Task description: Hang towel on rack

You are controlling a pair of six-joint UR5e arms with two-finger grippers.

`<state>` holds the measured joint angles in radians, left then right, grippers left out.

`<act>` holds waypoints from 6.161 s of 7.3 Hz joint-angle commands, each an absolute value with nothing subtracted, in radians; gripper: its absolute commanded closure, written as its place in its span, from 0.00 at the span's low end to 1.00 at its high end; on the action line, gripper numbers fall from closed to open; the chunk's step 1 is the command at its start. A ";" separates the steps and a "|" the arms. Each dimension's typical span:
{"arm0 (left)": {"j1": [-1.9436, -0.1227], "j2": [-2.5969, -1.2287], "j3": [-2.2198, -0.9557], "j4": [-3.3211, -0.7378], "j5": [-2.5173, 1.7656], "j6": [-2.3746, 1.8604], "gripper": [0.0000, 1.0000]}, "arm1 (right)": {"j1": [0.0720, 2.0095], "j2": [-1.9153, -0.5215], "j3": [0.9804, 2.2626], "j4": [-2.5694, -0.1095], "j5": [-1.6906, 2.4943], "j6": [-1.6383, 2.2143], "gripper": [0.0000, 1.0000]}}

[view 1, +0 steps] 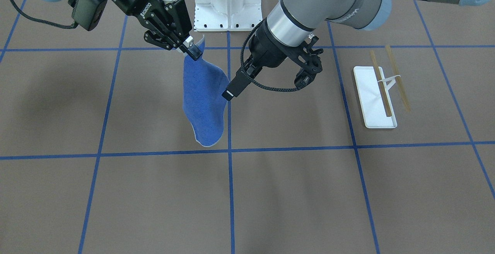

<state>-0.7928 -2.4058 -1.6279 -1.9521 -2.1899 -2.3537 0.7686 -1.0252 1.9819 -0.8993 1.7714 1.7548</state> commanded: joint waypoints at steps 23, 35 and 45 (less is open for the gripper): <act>-0.868 -2.404 -1.682 -1.973 -2.208 -2.441 1.00 | 0.719 -1.170 2.060 -0.905 1.744 1.553 0.00; -0.905 -2.185 -1.884 -1.671 -1.828 -1.639 1.00 | 1.054 -1.215 1.844 -0.910 1.959 1.174 0.00; -0.928 -1.821 -2.239 -1.474 -1.866 -1.129 1.00 | 1.428 -1.265 1.482 -1.206 2.419 0.362 0.00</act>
<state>-0.9282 -1.8764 -2.1941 -1.4742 -1.8291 -1.1746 1.3871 -1.2277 1.4874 -1.0631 2.4018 0.5263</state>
